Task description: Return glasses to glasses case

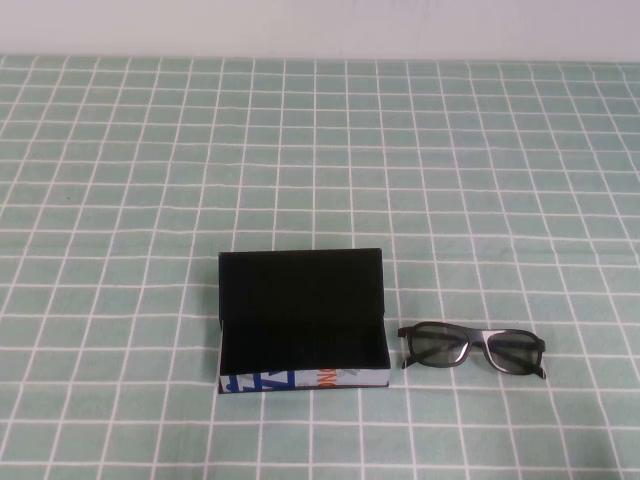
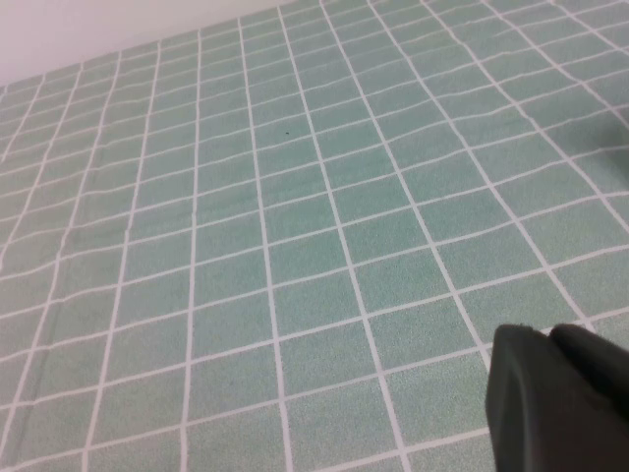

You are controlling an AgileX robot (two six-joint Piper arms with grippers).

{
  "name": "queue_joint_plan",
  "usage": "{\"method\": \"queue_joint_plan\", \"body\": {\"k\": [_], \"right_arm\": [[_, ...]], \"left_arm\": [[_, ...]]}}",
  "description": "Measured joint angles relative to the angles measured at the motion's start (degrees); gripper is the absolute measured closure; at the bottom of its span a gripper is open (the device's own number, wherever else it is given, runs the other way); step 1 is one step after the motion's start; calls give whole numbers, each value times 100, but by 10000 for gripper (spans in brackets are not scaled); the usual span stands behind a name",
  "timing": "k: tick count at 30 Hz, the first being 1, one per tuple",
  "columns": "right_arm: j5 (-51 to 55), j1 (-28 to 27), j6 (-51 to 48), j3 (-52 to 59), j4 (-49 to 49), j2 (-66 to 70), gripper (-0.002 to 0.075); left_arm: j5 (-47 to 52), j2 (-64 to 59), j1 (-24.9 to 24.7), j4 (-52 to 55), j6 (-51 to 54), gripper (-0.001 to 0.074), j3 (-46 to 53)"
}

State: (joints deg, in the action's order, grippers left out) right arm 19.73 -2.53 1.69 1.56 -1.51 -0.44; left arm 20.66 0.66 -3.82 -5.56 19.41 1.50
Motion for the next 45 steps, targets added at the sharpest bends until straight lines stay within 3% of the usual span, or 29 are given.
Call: {"method": "queue_joint_plan", "body": {"k": [45], "right_arm": [[-349,0,0,0,-185,0,739]], "left_arm": [[0,0,0,0,0,737,0]]}}
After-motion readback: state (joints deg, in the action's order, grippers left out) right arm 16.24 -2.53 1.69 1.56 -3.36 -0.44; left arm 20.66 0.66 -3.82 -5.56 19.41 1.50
